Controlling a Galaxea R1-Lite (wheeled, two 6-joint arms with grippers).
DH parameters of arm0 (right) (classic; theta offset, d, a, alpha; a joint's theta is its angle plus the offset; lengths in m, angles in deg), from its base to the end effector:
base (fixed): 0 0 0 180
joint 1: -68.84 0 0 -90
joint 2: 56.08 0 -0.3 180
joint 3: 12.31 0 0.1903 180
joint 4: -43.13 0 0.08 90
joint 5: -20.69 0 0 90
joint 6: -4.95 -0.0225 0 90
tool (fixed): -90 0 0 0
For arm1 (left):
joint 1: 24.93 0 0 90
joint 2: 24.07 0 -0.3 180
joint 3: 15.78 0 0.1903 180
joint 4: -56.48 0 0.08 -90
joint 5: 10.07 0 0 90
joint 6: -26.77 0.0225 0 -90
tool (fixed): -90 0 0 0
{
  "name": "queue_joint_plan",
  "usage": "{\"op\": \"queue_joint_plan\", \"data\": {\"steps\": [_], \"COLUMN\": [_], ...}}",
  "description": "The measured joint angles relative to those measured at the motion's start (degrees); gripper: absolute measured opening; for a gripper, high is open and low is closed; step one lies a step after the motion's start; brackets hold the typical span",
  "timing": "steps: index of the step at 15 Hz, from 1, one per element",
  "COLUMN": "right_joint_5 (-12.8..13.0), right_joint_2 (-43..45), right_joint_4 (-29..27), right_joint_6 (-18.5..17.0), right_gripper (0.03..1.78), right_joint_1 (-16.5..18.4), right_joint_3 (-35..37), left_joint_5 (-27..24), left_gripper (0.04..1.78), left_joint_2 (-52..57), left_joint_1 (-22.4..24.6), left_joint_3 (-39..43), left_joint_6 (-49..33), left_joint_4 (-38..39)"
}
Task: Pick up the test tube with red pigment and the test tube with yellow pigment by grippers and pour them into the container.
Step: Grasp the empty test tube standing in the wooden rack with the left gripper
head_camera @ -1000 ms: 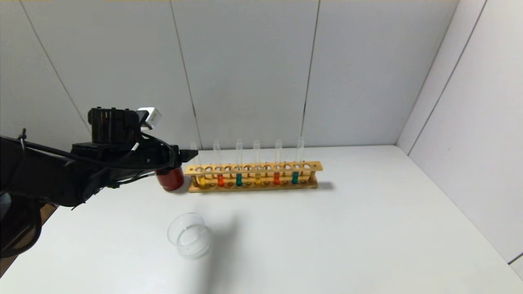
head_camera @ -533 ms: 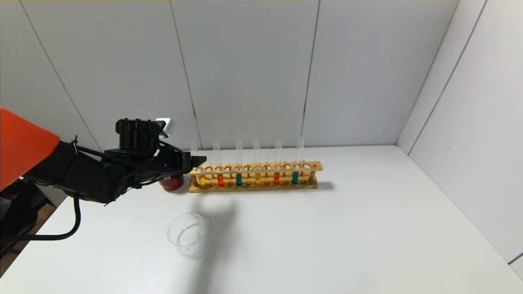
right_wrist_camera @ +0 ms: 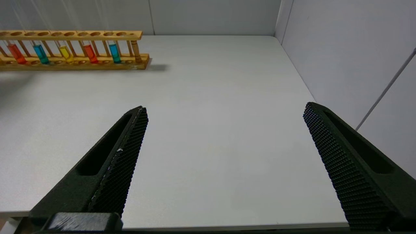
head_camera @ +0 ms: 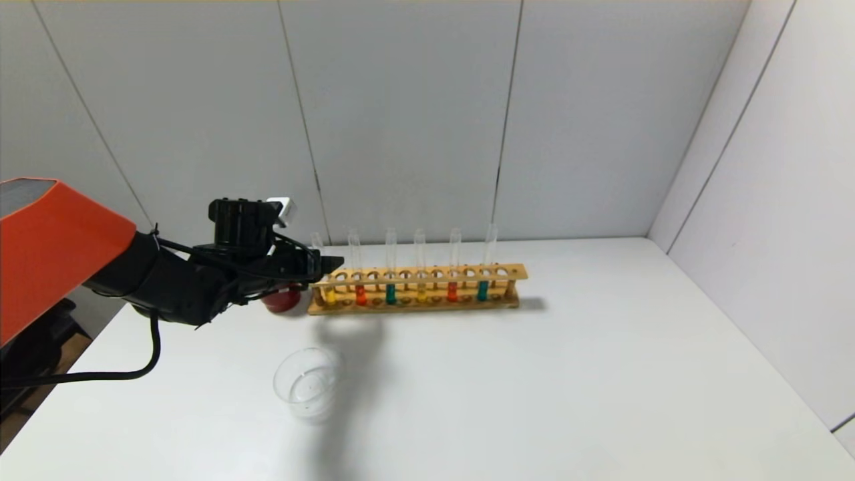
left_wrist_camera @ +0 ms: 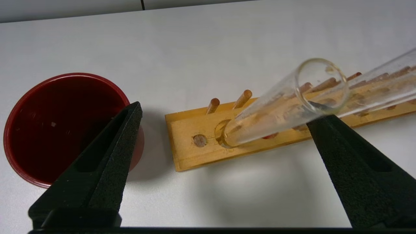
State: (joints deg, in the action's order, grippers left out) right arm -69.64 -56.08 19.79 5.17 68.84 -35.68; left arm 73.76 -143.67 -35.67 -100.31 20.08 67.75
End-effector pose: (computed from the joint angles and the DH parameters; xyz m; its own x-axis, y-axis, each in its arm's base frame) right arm -0.0228 0.0001 0.0755 1.0000 0.0058 0.0005 -0.0058 1.0000 -0.0038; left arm 0.3902 -0.0765 0.1102 0.8737 -0.2751 -0.4012 0.2338 0.9607 -0.1497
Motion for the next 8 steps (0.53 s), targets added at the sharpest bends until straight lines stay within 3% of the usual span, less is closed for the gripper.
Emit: {"op": "queue_joint_plan", "data": {"steps": [4, 8], "right_joint_5": [0.02, 0.02], "right_joint_2": [0.0, 0.0], "right_joint_4": [0.0, 0.02], "right_joint_6": [0.02, 0.02], "right_gripper": [1.75, 1.75], "right_joint_1": [0.0, 0.0], "right_joint_3": [0.0, 0.0], "left_joint_5": [-0.02, 0.24], "left_gripper": [1.69, 1.28], "left_joint_2": [-1.15, -2.17], "left_joint_1": [-0.39, -1.61], "left_joint_3": [-0.72, -0.8], "left_joint_6": [0.16, 0.26], "left_joint_4": [1.27, 2.67]}}
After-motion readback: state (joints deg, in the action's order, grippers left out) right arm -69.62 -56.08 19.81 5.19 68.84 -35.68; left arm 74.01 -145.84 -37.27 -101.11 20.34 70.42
